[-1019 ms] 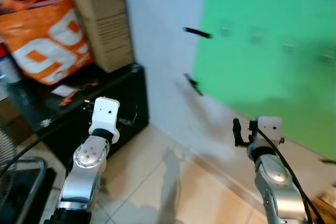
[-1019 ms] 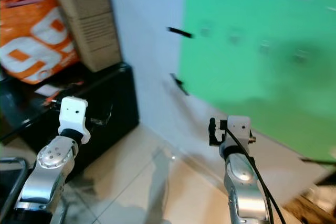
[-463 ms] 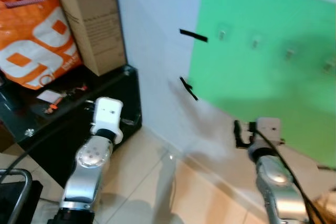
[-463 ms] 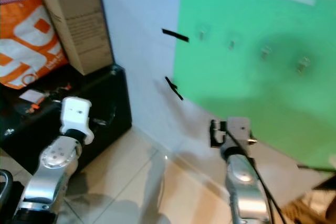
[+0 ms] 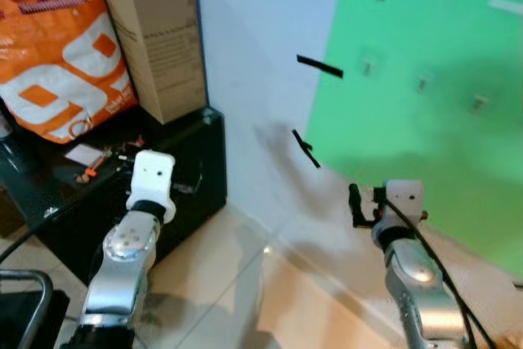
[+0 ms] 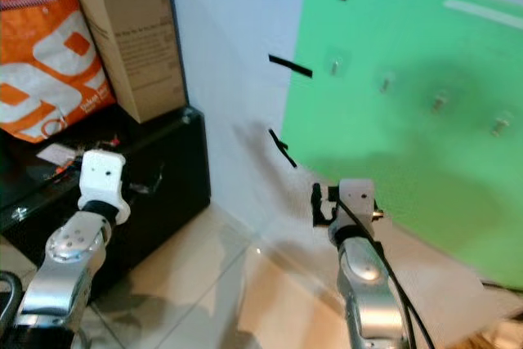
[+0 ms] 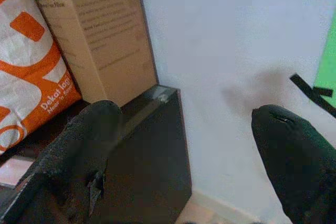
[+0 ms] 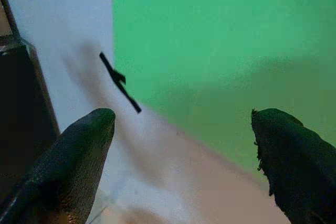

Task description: Hang keys on a hook

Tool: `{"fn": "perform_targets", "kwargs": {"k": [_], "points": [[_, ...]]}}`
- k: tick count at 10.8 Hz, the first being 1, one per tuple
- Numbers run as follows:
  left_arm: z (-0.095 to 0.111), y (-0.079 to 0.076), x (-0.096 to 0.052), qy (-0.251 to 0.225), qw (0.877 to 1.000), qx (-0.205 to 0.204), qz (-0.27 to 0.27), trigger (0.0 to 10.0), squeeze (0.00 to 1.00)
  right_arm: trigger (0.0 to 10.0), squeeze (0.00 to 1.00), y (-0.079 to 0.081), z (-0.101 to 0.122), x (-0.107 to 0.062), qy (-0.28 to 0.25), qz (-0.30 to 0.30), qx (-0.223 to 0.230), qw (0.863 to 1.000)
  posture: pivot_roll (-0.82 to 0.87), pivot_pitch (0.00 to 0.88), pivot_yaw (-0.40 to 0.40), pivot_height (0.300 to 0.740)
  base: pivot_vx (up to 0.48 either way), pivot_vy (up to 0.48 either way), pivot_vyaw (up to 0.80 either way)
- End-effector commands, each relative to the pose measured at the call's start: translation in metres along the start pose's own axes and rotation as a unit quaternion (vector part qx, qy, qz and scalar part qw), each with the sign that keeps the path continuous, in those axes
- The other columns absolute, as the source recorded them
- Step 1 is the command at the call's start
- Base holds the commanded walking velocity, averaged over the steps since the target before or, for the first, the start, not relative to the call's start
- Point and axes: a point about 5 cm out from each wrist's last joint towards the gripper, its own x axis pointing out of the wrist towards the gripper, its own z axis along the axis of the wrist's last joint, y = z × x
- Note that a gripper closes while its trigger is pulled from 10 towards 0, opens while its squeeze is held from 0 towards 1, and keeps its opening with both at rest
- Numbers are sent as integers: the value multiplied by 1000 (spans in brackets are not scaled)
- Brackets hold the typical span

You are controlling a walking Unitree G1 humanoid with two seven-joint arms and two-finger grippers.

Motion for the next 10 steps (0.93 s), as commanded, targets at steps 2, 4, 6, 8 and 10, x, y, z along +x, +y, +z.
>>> {"fn": "perform_targets", "kwargs": {"k": [2, 4, 6, 8, 10], "points": [[3, 1, 1, -5, 1000, 8, -4, 10000, 675, 10000, 1000, 0, 3, 1, -5, -2, -1, 1000, 1, 0, -6, 740, 371, 0, 800], [3, 1, 2, -6, 1000, 10, -5, 10000, 675, 10000, 1000, -1, 3, 1, -4, -3, 0, 1000, 1, 0, -6, 740, 369, 0, 800], [4, 0, 3, -7, 1000, 12, -8, 10000, 675, 10000, 1000, -2, 2, 1, -1, -9, 5, 1000, 0, 0, -3, 740, 368, 0, 400], [4, 0, 3, -7, 1000, 13, -11, 10000, 671, 10000, 1000, -4, 0, 1, 2, -13, 7, 1000, -1, 0, 2, 740, 371, 0, 0], [3, 0, 4, -7, 1000, 16, -14, 10000, 675, 10000, 1000, -3, 0, 1, 2, -13, 7, 1000, -2, 0, 8, 740, 371, 0, 0]]}}
